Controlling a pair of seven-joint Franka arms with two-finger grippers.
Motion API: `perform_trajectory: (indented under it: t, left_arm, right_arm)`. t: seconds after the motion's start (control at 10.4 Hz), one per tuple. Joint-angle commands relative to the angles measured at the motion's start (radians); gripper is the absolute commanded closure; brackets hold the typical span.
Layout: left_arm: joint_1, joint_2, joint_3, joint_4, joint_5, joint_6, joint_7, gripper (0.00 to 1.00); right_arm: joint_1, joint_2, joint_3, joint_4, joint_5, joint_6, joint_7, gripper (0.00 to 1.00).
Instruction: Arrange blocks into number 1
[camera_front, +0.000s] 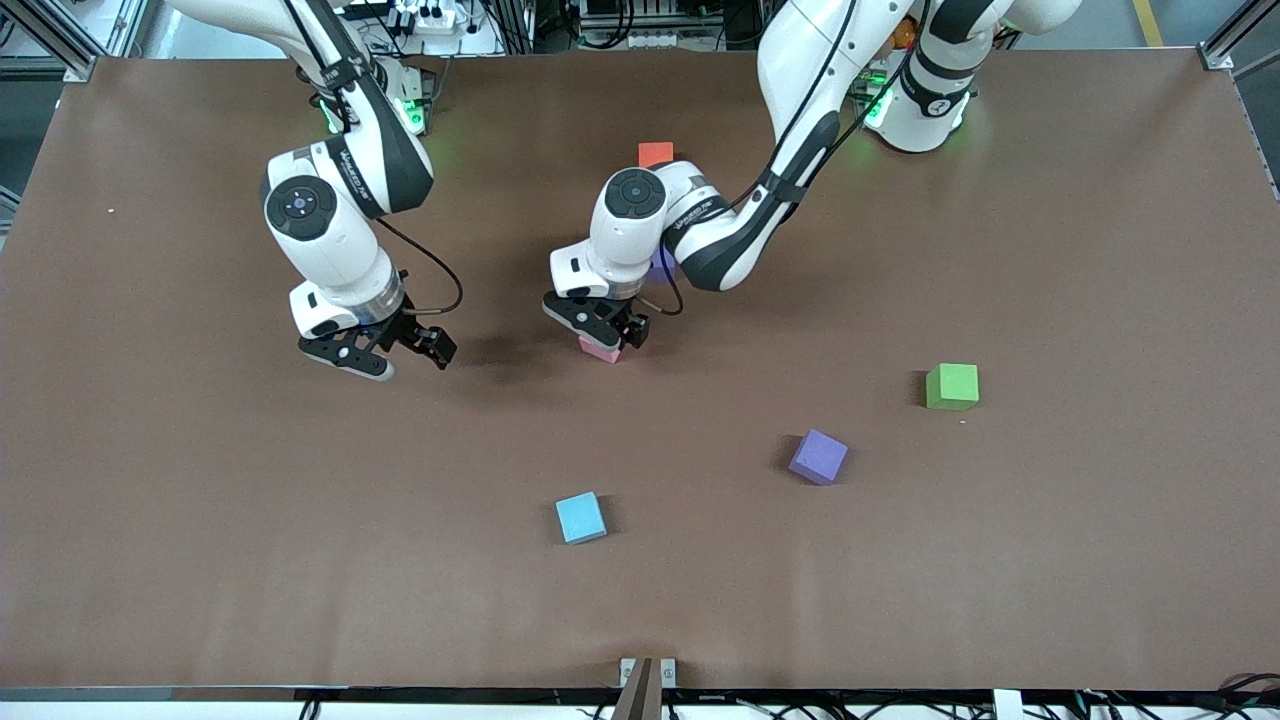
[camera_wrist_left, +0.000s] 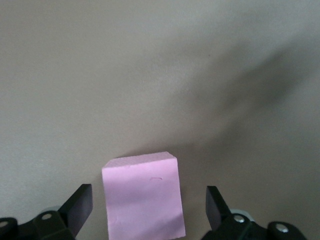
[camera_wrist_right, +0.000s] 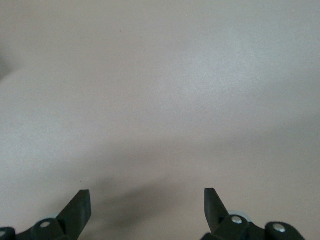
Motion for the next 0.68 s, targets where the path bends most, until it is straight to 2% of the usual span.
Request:
perform_trajectory:
  t: [0.0, 0.19, 0.29, 0.39, 0.48, 0.58]
  left_arm:
    - [-0.01, 0.029, 0.008, 0.027, 0.023, 0.001, -0.033, 0.0]
    - [-0.01, 0.04, 0.008, 0.027, 0.021, 0.004, -0.034, 0.0]
    - [-0.008, 0.041, 0.008, 0.027, 0.018, 0.006, -0.037, 0.13]
    - [-0.008, 0.041, 0.008, 0.027, 0.018, 0.006, -0.051, 0.52]
    - [-0.008, 0.041, 0.008, 0.027, 0.018, 0.006, -0.071, 0.96]
    - [-0.008, 0.032, 0.008, 0.026, 0.018, 0.006, -0.123, 1.0]
  right_arm:
    - [-0.027, -0.024, 0.013, -0.013, -0.014, -0.005, -0.078, 0.0]
    - [-0.052, -0.026, 0.011, -0.007, -0.014, -0.006, -0.161, 0.0]
    - [-0.052, -0.026, 0.008, 0.001, -0.014, -0.006, -0.184, 0.0]
    - [-0.052, -0.026, 0.008, 0.01, -0.014, -0.009, -0.212, 0.0]
    - [-0.052, -0.023, 0.008, 0.021, -0.014, -0.024, -0.232, 0.02]
    - [-0.052, -0.02, 0.007, 0.03, -0.014, -0.038, -0.237, 0.09]
